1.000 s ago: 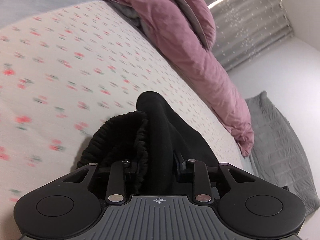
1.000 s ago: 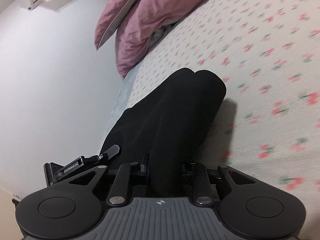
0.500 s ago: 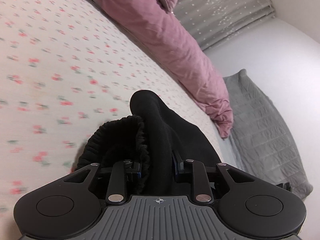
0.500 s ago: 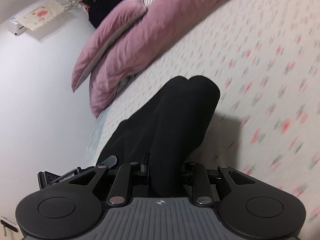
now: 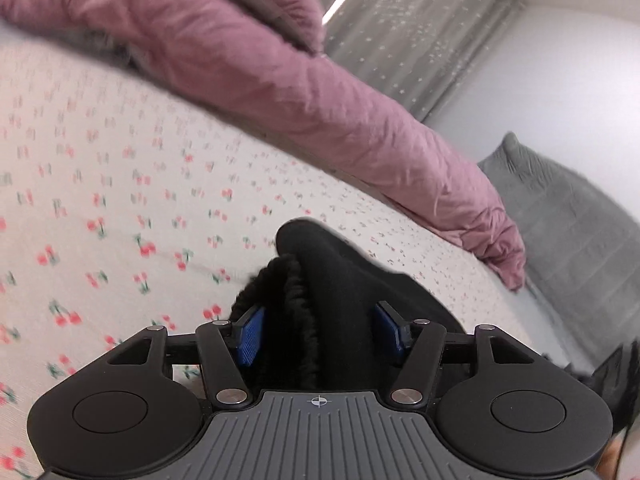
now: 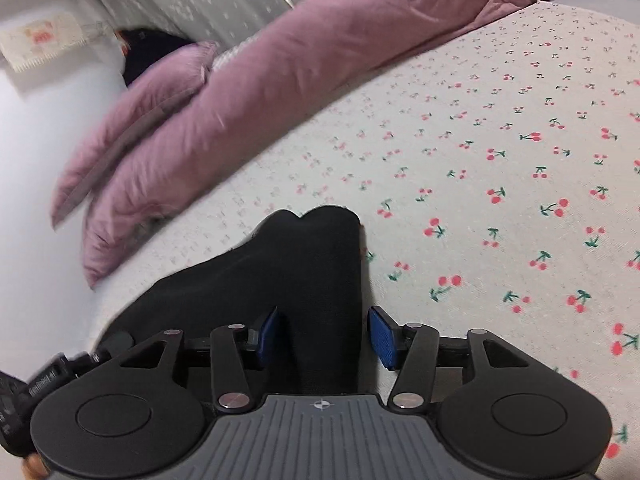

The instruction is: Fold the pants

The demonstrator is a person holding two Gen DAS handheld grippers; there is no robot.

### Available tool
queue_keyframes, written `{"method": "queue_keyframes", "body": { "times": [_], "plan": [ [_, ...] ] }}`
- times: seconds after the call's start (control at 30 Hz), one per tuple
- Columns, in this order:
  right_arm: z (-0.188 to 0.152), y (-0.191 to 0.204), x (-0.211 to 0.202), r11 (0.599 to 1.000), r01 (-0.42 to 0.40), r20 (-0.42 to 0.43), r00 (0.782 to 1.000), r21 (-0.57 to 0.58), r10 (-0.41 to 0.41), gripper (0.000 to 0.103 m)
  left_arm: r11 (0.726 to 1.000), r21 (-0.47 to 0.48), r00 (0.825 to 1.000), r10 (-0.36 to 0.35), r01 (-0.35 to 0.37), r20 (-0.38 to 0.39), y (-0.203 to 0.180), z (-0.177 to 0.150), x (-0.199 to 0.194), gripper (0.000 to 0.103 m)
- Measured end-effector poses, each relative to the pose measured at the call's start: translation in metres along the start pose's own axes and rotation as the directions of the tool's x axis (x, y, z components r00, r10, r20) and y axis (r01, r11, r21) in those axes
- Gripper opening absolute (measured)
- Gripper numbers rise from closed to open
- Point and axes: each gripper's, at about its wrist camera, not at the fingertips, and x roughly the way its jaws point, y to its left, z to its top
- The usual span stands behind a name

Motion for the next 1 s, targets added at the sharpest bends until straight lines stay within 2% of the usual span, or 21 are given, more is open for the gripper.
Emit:
{"method": "queue_keyframes", "body": {
  "times": [0.1, 0.2, 0.27, 0.37, 0.43, 0.5, 0.6, 0.7, 0.8, 0.87, 0.9, 1.0],
  "plan": [
    [0.000, 0.014, -0.015, 0.998, 0.024, 0.035, 0.999, -0.051, -0.022, 0.056, 0.997, 0.069, 0.997, 0.028, -0.033, 0.071, -0.013, 0.009, -0.025, 0.057],
    [-0.004, 0.040, -0.033, 0.983, 0.083, 0.093, 0.993, -0.165, -0.068, 0.059, 0.996, 0.091, 0.992, -0.030, 0.018, 0.126, -0.025, 0.014, -0.054, 0.055],
    [-0.009, 0.058, -0.038, 0.960, 0.105, 0.112, 0.991, -0.258, -0.079, 0.067, 0.989, 0.130, 0.990, -0.080, 0.065, 0.114, -0.036, 0.009, -0.068, 0.052],
    [-0.031, 0.082, -0.050, 0.909, 0.102, 0.103, 0.992, -0.405, -0.065, 0.067, 0.961, 0.254, 0.991, -0.121, 0.106, 0.047, -0.057, -0.007, -0.077, 0.052],
    [-0.046, 0.091, -0.050, 0.873, 0.085, 0.069, 0.996, -0.480, -0.060, 0.067, 0.939, 0.319, 0.992, -0.123, 0.124, -0.024, -0.067, -0.020, -0.076, 0.048],
    [-0.061, 0.095, -0.048, 0.837, 0.088, 0.031, 0.996, -0.540, -0.085, 0.066, 0.927, 0.362, 0.993, -0.073, 0.100, -0.088, -0.070, -0.036, -0.071, 0.043],
    [-0.078, 0.095, -0.045, 0.785, 0.117, 0.021, 0.991, -0.608, -0.131, 0.066, 0.909, 0.409, 0.991, -0.017, 0.072, -0.136, -0.065, -0.051, -0.070, 0.037],
    [-0.086, 0.086, -0.052, 0.776, 0.119, 0.022, 0.991, -0.619, -0.134, 0.066, 0.889, 0.453, 0.990, 0.001, 0.063, -0.140, -0.065, -0.058, -0.082, 0.038],
    [-0.090, 0.080, -0.073, 0.772, 0.120, 0.034, 0.991, -0.625, -0.127, 0.068, 0.842, 0.540, 0.991, 0.052, 0.021, -0.120, -0.069, -0.070, -0.096, 0.042],
    [-0.091, 0.076, -0.085, 0.777, 0.113, 0.027, 0.992, -0.619, -0.123, 0.069, 0.839, 0.544, 0.992, 0.064, 0.007, -0.111, -0.070, -0.074, -0.105, 0.044],
    [-0.090, 0.074, -0.090, 0.787, 0.109, 0.021, 0.992, -0.608, -0.121, 0.070, 0.846, 0.534, 0.992, 0.068, -0.001, -0.106, -0.072, -0.074, -0.108, 0.051],
    [-0.094, 0.083, -0.106, 0.794, 0.111, 0.037, 0.993, -0.598, -0.111, 0.074, 0.885, 0.465, 0.992, 0.080, -0.024, -0.102, -0.079, -0.071, -0.117, 0.064]
  ]
}}
